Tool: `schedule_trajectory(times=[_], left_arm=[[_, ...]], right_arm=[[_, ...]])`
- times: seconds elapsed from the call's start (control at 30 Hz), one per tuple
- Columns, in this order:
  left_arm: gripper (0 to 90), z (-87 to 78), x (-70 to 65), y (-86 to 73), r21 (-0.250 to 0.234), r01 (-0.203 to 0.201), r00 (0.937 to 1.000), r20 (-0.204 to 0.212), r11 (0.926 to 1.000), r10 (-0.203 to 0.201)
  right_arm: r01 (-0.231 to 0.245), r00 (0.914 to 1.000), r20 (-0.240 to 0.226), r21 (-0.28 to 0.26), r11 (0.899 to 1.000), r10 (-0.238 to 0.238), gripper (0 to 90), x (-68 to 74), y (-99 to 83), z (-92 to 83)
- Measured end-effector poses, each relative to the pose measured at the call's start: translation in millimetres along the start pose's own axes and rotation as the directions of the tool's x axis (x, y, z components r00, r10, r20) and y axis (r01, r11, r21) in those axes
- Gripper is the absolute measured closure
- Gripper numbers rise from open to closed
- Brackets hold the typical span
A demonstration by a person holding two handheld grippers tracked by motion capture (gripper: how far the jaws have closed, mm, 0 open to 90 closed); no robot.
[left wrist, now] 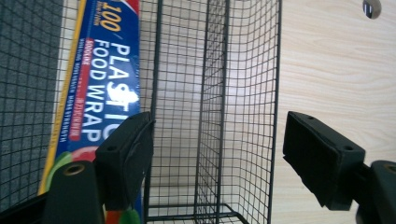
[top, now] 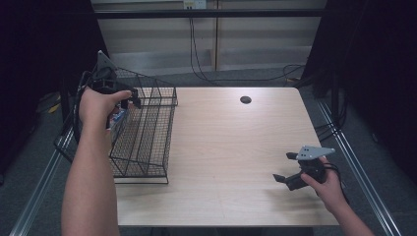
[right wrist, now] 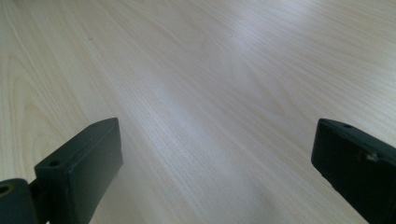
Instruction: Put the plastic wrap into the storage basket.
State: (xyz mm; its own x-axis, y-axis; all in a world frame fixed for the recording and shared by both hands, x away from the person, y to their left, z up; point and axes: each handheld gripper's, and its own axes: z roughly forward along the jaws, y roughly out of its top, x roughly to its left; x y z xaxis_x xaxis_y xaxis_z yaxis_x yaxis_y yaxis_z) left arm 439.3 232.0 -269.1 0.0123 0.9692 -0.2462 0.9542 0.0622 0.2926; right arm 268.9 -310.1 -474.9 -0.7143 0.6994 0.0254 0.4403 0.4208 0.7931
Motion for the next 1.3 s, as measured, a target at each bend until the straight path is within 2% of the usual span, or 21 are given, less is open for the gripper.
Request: schedule_trajectory(times=[0.03,0.17,0.2,0.3,0.4,0.57,0.6,0.7,0.83,0.87,0.93,0.97,1.03,1.1,1.13,1.2,1.23,1.27,1.3], left_arm=[[24.8,1.7,-3.1,-1.5,0.003,-0.016,0.9998,0.006,0.9999,0.016],[24.3,4.3,-8.3,-3.9,0.005,-0.032,0.9993,0.021,0.9995,0.032],[24.3,5.5,-10.7,-4.9,0.008,-0.057,0.9981,0.024,0.9984,0.056],[24.2,6.5,-14.3,-6.4,0.001,-0.056,0.998,0.031,0.9984,0.056],[24.1,8.9,-21.7,-9.4,-0.003,-0.088,0.9947,0.053,0.9962,0.088],[23.7,12.7,-30.6,-13.1,0.002,-0.119,0.9901,0.076,0.9929,0.119],[23.6,14.4,-34.8,-14.8,0.001,-0.146,0.9859,0.083,0.9893,0.145],[23.5,16.0,-40.1,-17.3,0.002,-0.157,0.9834,0.092,0.9875,0.157],[23.4,18.9,-49.3,-22.1,-0.001,-0.199,0.9738,0.112,0.98,0.198],[23.3,20.3,-54.1,-24.9,0.004,-0.216,0.9693,0.12,0.9763,0.214],[23.4,21.5,-56.3,-26.5,0.007,-0.227,0.9671,0.12,0.9739,0.224],[23.4,22.5,-57.5,-27.7,0.004,-0.242,0.9631,0.123,0.9703,0.24],[23.3,24.4,-60.9,-30.9,-0.004,-0.244,0.9607,0.136,0.9698,0.242],[23.3,26.2,-62.7,-33.5,-0.002,-0.262,0.955,0.143,0.965,0.26],[23.1,28.0,-64.6,-35.8,-0.004,-0.281,0.9488,0.149,0.9596,0.279],[23.0,29.1,-66.1,-37.4,-0.002,-0.282,0.9475,0.155,0.9593,0.279],[23.0,29.7,-67.1,-38.3,-0.004,-0.295,0.9437,0.156,0.9556,0.292],[22.9,30.6,-68.8,-39.7,-0.009,-0.291,0.9438,0.161,0.9565,0.289],[22.9,31.7,-70.1,-41.0,-0.01,-0.3,0.94,0.167,0.9538,0.298]], right_arm=[[0.0,1.0,-0.002,0.001,1.0,0.0,1.8,0.1,-0.1,0.0],[0.003,1.0,-0.005,-0.005,1.0,-0.003,1.8,-0.2,0.1,-0.7],[-0.002,1.0,-0.007,-0.004,1.0,0.002,1.8,-0.5,0.4,-1.5],[0.002,1.0,-0.004,-0.005,1.0,-0.002,1.9,-0.3,0.1,-0.8],[-0.002,1.0,-0.008,-0.003,1.0,0.002,1.8,-0.3,0.4,-1.7],[-0.002,1.0,-0.006,-0.007,1.0,0.002,1.8,-0.2,0.6,-1.9],[-0.001,1.0,-0.007,-0.006,1.0,0.001,1.8,-0.1,0.5,-1.9],[-0.001,1.0,-0.007,-0.006,1.0,0.001,1.8,0.1,0.6,-1.9],[-0.001,1.0,-0.008,-0.006,1.0,0.001,1.8,0.1,0.8,-1.8],[-0.002,1.0,-0.007,-0.006,1.0,0.002,1.8,0.2,0.8,-1.8],[0.001,1.0,-0.002,-0.008,1.0,-0.001,1.8,0.2,0.8,-1.8],[0.001,1.0,0.002,-0.008,1.0,-0.001,1.8,0.4,0.8,-1.9],[0.0,1.0,0.002,-0.008,1.0,0.0,1.8,0.5,0.8,-2.1],[0.0,1.0,0.002,-0.009,1.0,0.0,1.8,0.5,0.9,-2.1],[0.002,1.0,0.001,-0.009,1.0,-0.002,1.8,0.8,1.0,-1.7],[0.004,1.0,0.001,-0.009,1.0,-0.004,1.8,0.8,1.0,-1.7],[0.003,1.0,-0.002,-0.009,1.0,-0.003,1.8,1.0,1.0,-1.5],[0.003,1.0,-0.001,-0.008,1.0,-0.003,1.8,1.0,1.0,-1.4],[0.003,1.0,0.0,-0.008,1.0,-0.003,1.8,1.0,1.0,-1.3]])
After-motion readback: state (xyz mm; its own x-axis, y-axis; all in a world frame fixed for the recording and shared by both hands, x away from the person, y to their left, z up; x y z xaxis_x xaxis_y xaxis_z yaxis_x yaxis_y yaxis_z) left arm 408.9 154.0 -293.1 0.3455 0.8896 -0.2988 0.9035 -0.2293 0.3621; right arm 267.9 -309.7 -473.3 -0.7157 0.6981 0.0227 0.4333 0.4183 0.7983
